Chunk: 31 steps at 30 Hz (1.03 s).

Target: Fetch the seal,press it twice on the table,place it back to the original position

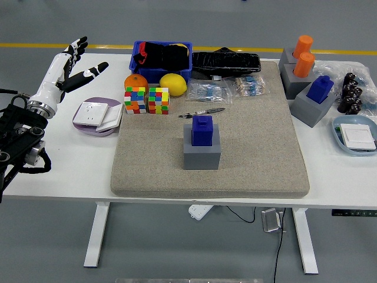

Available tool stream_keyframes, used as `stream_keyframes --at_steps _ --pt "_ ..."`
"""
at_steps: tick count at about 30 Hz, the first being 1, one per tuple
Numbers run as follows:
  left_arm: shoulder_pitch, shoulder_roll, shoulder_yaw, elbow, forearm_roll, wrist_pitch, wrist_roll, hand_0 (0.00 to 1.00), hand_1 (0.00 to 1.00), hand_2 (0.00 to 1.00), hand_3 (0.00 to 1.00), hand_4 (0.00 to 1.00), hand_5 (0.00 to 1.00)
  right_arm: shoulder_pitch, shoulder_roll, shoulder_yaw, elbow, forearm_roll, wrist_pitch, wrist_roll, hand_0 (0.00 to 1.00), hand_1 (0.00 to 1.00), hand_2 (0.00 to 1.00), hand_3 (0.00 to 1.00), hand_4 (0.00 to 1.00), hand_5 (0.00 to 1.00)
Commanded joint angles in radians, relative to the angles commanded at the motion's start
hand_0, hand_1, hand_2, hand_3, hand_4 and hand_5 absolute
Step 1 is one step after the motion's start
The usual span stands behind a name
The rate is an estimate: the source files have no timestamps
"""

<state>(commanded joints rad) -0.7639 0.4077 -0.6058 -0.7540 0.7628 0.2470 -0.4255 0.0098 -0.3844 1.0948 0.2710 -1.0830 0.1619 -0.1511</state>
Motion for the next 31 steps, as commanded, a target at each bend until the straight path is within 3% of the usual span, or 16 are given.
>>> stream_keyframes --at_steps 31 --pt "-0.002 -0.003 0.006 0.001 -0.002 0.001 0.003 0.998 0.998 0.998 0.998 0.998 0.539 -0.002 0.0 0.006 0.001 0.0 -0.002 0.001 0.837 0.768 0.757 0.711 0.77 0.377"
